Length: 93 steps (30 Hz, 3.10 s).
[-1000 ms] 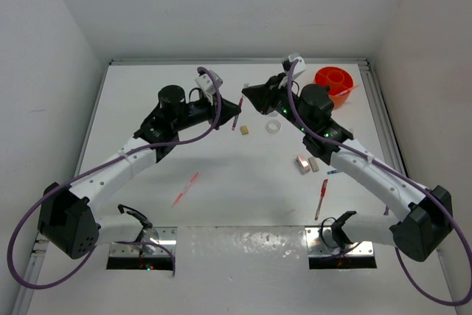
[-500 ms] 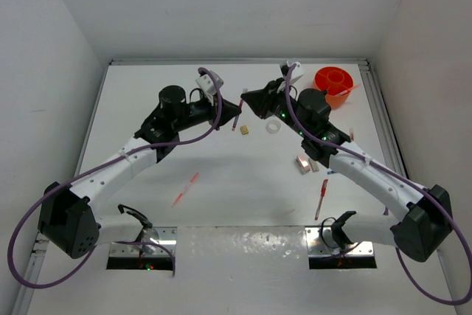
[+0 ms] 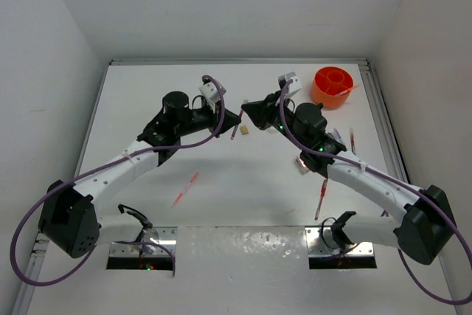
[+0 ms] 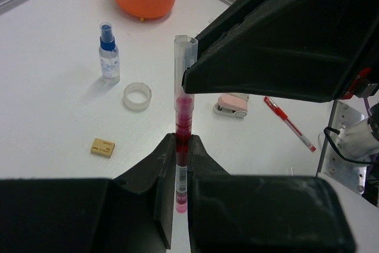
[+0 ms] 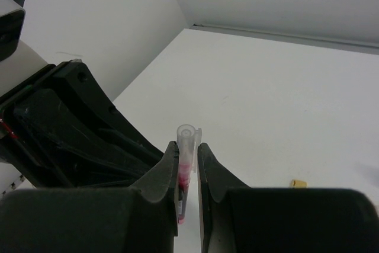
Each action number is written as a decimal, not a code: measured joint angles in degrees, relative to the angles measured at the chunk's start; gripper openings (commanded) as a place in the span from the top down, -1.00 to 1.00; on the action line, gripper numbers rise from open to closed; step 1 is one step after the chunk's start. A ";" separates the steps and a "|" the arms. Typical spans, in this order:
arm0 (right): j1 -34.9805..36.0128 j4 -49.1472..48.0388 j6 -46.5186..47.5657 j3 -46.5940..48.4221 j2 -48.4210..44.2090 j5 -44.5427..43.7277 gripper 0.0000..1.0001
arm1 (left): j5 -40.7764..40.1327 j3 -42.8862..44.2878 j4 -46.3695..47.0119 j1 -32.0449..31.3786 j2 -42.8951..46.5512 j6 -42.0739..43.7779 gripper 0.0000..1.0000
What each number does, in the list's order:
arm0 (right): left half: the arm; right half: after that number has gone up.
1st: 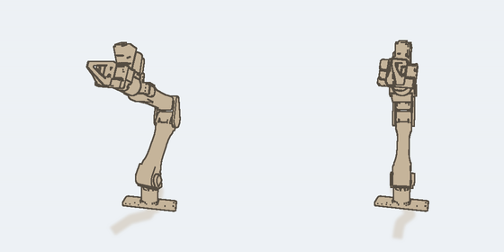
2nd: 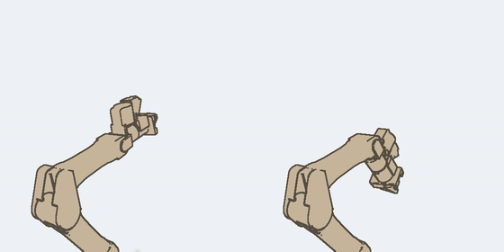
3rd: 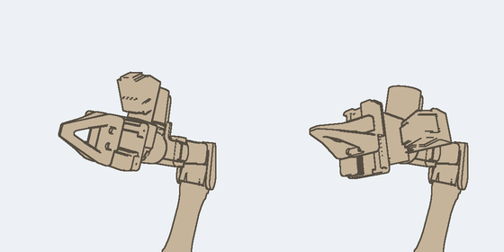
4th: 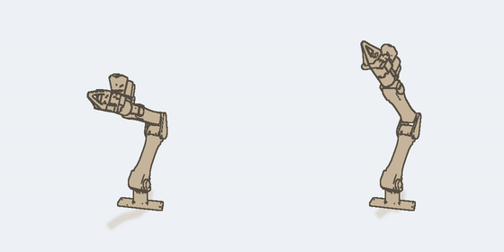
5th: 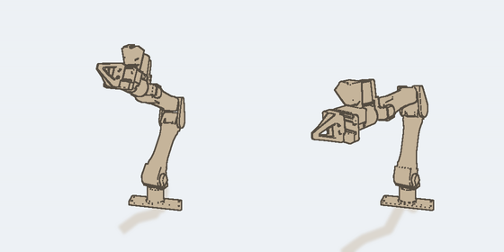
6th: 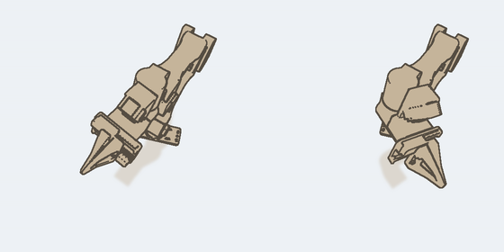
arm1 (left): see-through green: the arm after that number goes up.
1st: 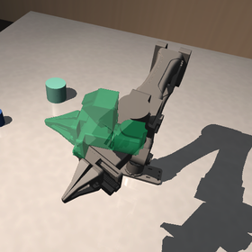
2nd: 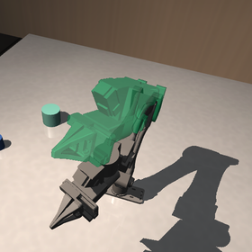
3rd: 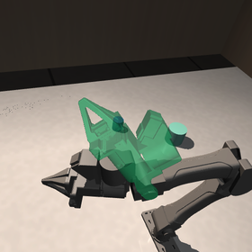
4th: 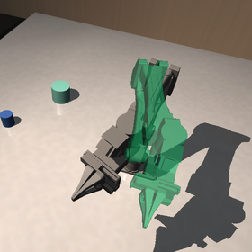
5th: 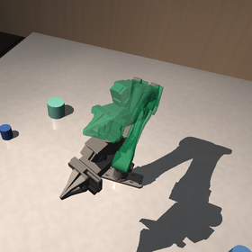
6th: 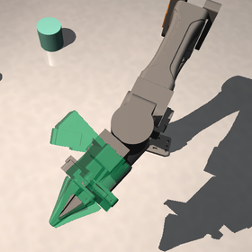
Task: Sort the stationery into containers
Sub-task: Close the pen cap on the pen.
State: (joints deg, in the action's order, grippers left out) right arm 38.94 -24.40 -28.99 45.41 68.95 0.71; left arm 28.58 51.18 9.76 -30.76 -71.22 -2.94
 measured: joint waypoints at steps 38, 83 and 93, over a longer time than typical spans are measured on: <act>3.43 -6.56 -2.16 -5.27 1.66 -4.68 1.00 | 1.95 -1.22 -4.04 1.29 -0.09 -0.35 1.00; 5.95 -13.44 -2.56 -9.14 5.68 -7.61 1.00 | -0.09 -6.88 0.68 2.08 -0.04 -4.57 1.00; 5.97 -9.05 -1.51 -5.18 6.32 -7.21 1.00 | 1.18 -6.95 1.81 2.47 0.24 -2.29 1.00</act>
State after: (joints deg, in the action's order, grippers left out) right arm 44.91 -33.45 -30.50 40.23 75.26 -6.50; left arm 29.76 44.23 11.57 -28.29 -70.98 -5.23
